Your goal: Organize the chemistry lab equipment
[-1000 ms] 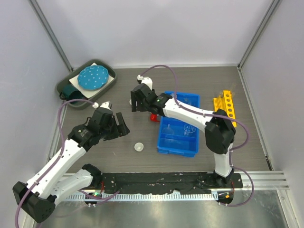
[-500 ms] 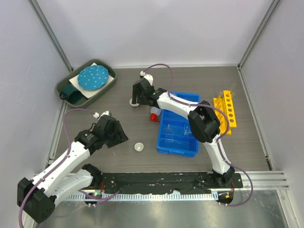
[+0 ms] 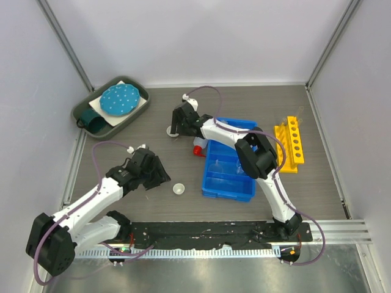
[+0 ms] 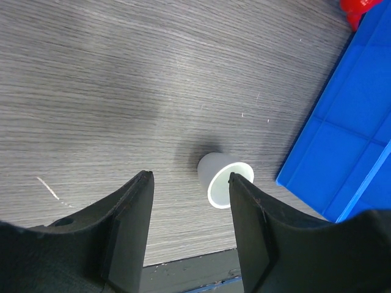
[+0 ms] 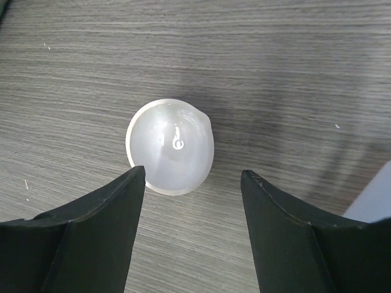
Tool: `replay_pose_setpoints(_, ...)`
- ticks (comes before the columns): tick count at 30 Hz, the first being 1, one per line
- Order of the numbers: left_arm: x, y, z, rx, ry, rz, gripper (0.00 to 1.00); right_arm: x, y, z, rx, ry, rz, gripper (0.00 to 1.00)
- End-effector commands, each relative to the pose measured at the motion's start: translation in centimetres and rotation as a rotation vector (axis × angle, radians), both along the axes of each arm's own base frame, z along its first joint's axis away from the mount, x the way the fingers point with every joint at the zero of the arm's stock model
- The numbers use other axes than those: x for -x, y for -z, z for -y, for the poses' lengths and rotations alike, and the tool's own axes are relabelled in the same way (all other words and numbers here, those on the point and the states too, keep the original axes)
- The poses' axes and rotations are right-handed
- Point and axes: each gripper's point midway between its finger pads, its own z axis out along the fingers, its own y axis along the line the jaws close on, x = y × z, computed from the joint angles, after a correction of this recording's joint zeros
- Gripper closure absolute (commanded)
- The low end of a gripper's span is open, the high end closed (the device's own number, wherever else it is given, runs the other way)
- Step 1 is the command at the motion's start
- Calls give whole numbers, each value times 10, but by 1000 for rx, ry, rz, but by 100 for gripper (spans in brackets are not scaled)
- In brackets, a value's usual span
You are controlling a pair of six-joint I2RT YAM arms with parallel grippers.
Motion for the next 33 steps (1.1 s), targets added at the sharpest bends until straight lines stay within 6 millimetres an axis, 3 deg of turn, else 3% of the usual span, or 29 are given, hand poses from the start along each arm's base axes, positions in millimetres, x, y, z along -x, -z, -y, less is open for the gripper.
replay_pose_setpoints(1,-8,-5,11,67,-8,36,44,-12,-9,-14,-88,5,25,32)
replay_pose_setpoints(8,2,11,13,93,-3,1,45,-11,8,-18,-105,10,-6,37)
replay_pose_setpoints(13,1,21,16,100,5,-4,47,-10,16,-19,-108,10,-19,49)
replay_pose_setpoints(19,-2,31,22,121,14,4,49,-12,18,-18,-109,11,-19,52)
replay_pose_setpoints(29,-5,22,28,169,20,47,51,-15,21,-16,-103,10,-20,55)
replay_pose_setpoints(33,-3,14,28,177,22,59,52,-15,22,-16,-105,9,-19,60)
